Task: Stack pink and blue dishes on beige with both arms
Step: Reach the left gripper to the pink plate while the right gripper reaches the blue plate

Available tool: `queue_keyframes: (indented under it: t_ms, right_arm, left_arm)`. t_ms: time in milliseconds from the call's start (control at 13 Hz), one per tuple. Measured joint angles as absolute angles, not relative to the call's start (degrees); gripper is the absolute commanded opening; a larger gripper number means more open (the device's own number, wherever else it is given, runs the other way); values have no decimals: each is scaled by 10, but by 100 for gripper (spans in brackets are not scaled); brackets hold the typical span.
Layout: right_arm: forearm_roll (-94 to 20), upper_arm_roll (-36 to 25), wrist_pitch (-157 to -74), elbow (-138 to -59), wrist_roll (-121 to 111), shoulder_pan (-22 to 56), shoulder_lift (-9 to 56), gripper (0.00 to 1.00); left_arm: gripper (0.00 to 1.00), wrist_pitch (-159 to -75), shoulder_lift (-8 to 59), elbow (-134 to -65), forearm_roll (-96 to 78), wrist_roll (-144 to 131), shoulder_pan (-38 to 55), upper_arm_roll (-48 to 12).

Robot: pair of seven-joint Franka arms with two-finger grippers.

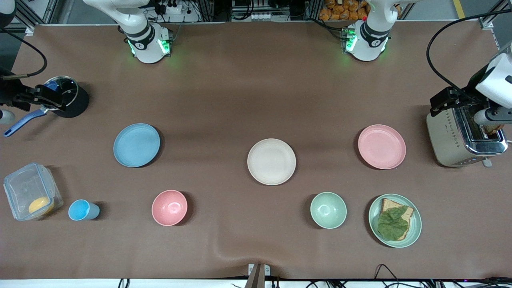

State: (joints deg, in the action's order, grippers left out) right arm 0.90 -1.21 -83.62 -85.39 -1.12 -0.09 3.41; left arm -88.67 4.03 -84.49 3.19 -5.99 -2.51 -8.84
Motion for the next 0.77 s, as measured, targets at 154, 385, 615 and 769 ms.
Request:
queue_keyframes:
  t_ms: [154,385,615,769]
  right_arm:
    - [9,-12,-836,-854,-11,-1,34,100]
    - [9,-12,-836,-854,-11,-1,34,100]
    - [9,-12,-836,-854,-11,-1,34,100]
    - [9,-11,-836,-854,-11,-1,34,100]
  left_arm:
    - [100,-887,40,-845,32,-60,-25,-88]
    - [100,-887,41,-845,32,-60,-26,-88]
    - [100,-886,45,-849,32,-60,-27,-86]
    - [100,-886,56,-857,32,-60,-37,-85]
